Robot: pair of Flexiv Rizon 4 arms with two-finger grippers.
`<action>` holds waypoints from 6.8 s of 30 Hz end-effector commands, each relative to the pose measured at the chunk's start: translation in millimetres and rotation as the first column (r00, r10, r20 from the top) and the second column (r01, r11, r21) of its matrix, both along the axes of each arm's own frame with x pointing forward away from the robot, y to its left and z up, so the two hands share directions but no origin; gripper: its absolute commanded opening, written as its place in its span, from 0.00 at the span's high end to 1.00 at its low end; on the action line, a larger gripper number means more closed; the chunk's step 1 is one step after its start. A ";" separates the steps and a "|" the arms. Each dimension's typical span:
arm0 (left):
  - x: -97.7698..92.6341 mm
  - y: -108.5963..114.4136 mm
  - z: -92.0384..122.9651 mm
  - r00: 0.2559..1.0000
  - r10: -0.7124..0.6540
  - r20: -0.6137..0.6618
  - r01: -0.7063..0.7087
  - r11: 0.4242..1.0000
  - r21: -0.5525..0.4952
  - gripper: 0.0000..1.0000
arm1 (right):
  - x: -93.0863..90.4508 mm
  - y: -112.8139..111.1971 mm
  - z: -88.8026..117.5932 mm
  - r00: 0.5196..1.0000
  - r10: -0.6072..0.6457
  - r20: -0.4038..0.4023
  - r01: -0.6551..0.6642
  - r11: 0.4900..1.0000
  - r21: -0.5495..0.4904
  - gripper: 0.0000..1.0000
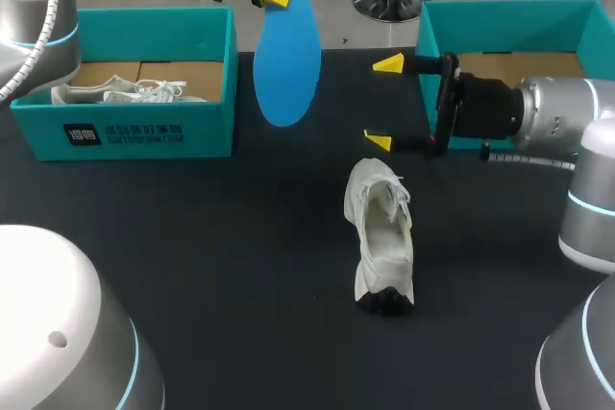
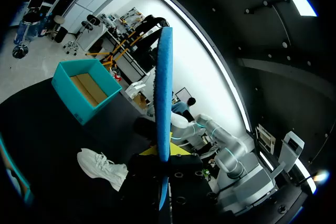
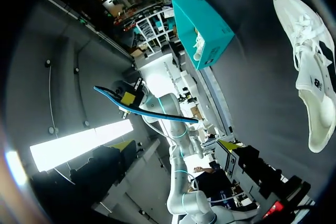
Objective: Take the shoe out of the shoebox, open the shoe tongue, remove and reinsert the insole, then place the shoe into the shoebox
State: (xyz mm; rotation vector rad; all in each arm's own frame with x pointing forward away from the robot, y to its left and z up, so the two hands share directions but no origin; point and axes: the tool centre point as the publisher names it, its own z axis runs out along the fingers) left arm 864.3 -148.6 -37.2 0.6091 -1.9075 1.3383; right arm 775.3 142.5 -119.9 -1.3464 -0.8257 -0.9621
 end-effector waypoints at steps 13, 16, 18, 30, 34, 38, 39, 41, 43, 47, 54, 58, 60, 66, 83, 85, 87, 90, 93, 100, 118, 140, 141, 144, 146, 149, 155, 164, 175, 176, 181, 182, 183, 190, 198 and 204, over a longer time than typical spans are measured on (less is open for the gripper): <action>-0.4 0.6 -0.6 1.000 0.001 0.001 -0.001 1.000 -0.001 1.00 | -1.0 0.4 2.6 0.999 0.010 0.045 -0.008 0.999 -0.049 0.00; -0.4 0.6 -0.6 1.000 0.001 0.001 -0.001 1.000 -0.001 1.00 | -1.0 0.4 2.6 0.999 0.010 0.045 -0.008 0.999 -0.049 0.00; -0.4 0.6 -0.6 1.000 0.001 0.001 -0.001 1.000 -0.001 1.00 | -1.0 0.4 2.6 0.999 0.010 0.045 -0.008 0.999 -0.049 0.00; -3.5 4.0 2.7 0.994 0.015 0.105 -0.015 1.000 -0.001 1.00 | -1.0 0.4 2.6 0.999 0.010 0.045 -0.008 0.999 -0.049 0.00; -18.2 24.3 9.2 0.918 0.029 0.395 -0.005 0.998 -0.061 1.00 | -1.0 0.4 2.6 0.999 0.010 0.045 -0.008 0.999 -0.049 0.00; -32.4 45.1 3.4 0.825 0.067 0.562 -0.028 0.997 -0.078 1.00 | -1.0 0.4 2.6 0.999 0.010 0.045 -0.008 0.999 -0.049 0.00; -36.7 48.9 1.6 0.803 0.078 0.591 -0.033 0.996 -0.087 1.00 | -1.0 0.4 2.6 0.999 0.010 0.045 -0.008 0.999 -0.049 0.00; -48.1 53.3 -3.3 0.755 0.062 0.653 -0.006 0.996 -0.089 1.00 | -1.0 0.4 2.6 0.999 0.010 0.045 -0.008 0.999 -0.049 0.00; -57.1 55.2 -10.0 0.752 0.051 0.657 0.013 0.996 -0.092 1.00 | -1.0 0.4 2.6 0.999 0.010 0.045 -0.008 0.999 -0.049 0.00; -73.5 52.8 -21.4 0.679 0.041 0.733 0.037 0.995 -0.090 1.00 | -1.0 0.4 2.6 0.999 0.010 0.045 -0.008 0.999 -0.049 0.00; -84.1 47.0 -36.7 0.565 0.055 0.823 0.047 0.994 -0.098 1.00 | -1.0 0.4 2.6 0.999 0.010 0.045 -0.008 0.999 -0.049 0.00; -85.3 44.0 -40.2 0.486 0.053 0.872 0.030 0.997 -0.077 1.00 | -1.0 0.4 2.6 0.999 0.010 0.045 -0.008 0.999 -0.049 0.00; -85.7 43.8 -40.8 0.510 0.052 0.859 0.023 0.997 -0.074 1.00 | -1.0 0.4 2.6 0.999 0.010 0.045 -0.008 0.999 -0.049 0.00; -85.7 43.8 -40.8 0.510 0.052 0.859 0.023 0.997 -0.074 1.00 | -1.0 0.4 2.6 0.999 0.010 0.045 -0.008 0.999 -0.049 0.00; -80.7 36.8 -20.9 0.329 0.023 0.944 0.041 0.998 -0.039 1.00 | -1.0 0.4 2.6 0.999 0.010 0.045 -0.008 0.999 -0.049 0.00; -78.1 29.2 -8.0 0.152 -0.025 0.988 0.115 0.993 0.007 1.00 | -1.0 0.4 2.6 0.999 0.010 0.045 -0.008 0.999 -0.049 0.00; -80.7 24.3 2.3 -0.008 -0.032 0.999 0.182 0.983 0.033 1.00 | -1.0 0.4 2.6 0.999 0.010 0.045 -0.008 0.999 -0.049 0.00; -86.8 19.8 7.8 -0.196 -0.023 0.980 0.257 0.964 0.074 1.00 | -1.0 0.4 2.6 0.999 0.010 0.045 -0.008 0.999 -0.049 0.00; -95.3 17.5 5.7 -0.333 0.034 0.942 0.346 0.934 0.088 1.00 | -1.0 0.4 2.6 0.999 0.010 0.045 -0.008 0.999 -0.049 0.00; -111.3 19.6 -14.2 -0.517 0.115 0.848 0.459 0.874 0.161 1.00 | -1.0 0.4 2.6 0.999 0.010 0.045 -0.008 0.999 -0.049 0.00; -141.3 -28.6 -49.4 -0.648 0.091 0.756 0.487 0.813 0.320 1.00 | -1.0 0.4 2.6 0.999 0.010 0.045 -0.008 0.999 -0.049 0.00; -138.6 -38.8 -72.0 -0.588 -0.105 0.802 0.263 0.913 0.313 1.00 | -1.0 0.4 2.6 0.999 0.010 0.045 -0.008 0.999 -0.049 0.00; -139.6 -39.6 -72.5 -0.588 -0.107 0.802 0.262 0.913 0.313 1.00 | -1.0 0.4 2.6 0.999 0.010 0.045 -0.008 0.999 -0.049 0.00; -142.3 -46.3 -74.5 -0.583 -0.107 0.805 0.257 0.916 0.308 1.00 | -1.0 0.4 2.6 0.999 0.010 0.045 -0.008 0.999 -0.049 0.00; -144.2 -51.8 -75.6 -0.582 -0.105 0.807 0.257 0.917 0.305 1.00 | -1.0 0.4 2.6 0.999 0.010 0.045 -0.008 0.999 -0.049 0.00; -146.1 -58.9 -76.9 -0.576 -0.099 0.812 0.260 0.919 0.297 1.00 | -1.0 0.4 2.6 0.999 0.010 0.045 -0.008 0.999 -0.049 0.00; -150.0 -68.0 -79.9 -0.567 -0.097 0.818 0.265 0.919 0.293 1.00 | -1.0 0.4 2.6 0.999 0.010 0.045 -0.008 0.999 -0.049 1.00; -148.4 -68.2 -77.7 -0.563 -0.098 0.821 0.253 0.925 0.284 1.00 | -1.0 0.4 2.6 0.999 0.010 0.045 -0.008 0.999 -0.049 1.00; -146.9 -61.3 -79.3 -0.545 -0.098 0.832 0.238 0.934 0.266 1.00 | -1.0 0.4 2.6 0.999 0.010 0.045 -0.008 0.999 -0.049 1.00; -147.0 -60.5 -79.4 -0.545 -0.097 0.833 0.238 0.934 0.265 1.00 | -1.0 0.4 2.6 0.999 0.010 0.045 -0.008 0.999 -0.049 1.00; -147.0 -56.0 -80.0 -0.540 -0.086 0.837 0.243 0.936 0.253 1.00 | -1.0 0.4 2.6 0.999 0.010 0.045 -0.008 0.999 -0.049 1.00; -146.8 -54.9 -80.1 -0.540 -0.085 0.837 0.243 0.937 0.253 1.00 | -1.0 0.4 2.6 0.999 0.010 0.045 -0.008 0.999 -0.049 1.00; -146.4 -53.8 -80.3 -0.536 -0.076 0.841 0.248 0.938 0.243 1.00 | -1.0 0.4 2.6 0.999 0.010 0.045 -0.008 0.999 -0.049 1.00; -144.6 -44.0 -81.0 -0.513 -0.025 0.858 0.273 0.943 0.191 1.00 | -1.0 0.4 2.6 0.999 0.010 0.045 -0.008 0.999 -0.049 1.00; -141.7 -36.3 -82.7 -0.497 -0.008 0.868 0.277 0.946 0.167 1.00 | -1.0 0.4 2.6 0.999 0.010 0.045 -0.008 0.999 -0.049 1.00; -144.2 -39.1 -80.1 -0.494 0.004 0.869 0.281 0.947 0.155 1.00 | -1.0 0.4 2.6 0.999 0.010 0.045 -0.008 0.999 -0.049 1.00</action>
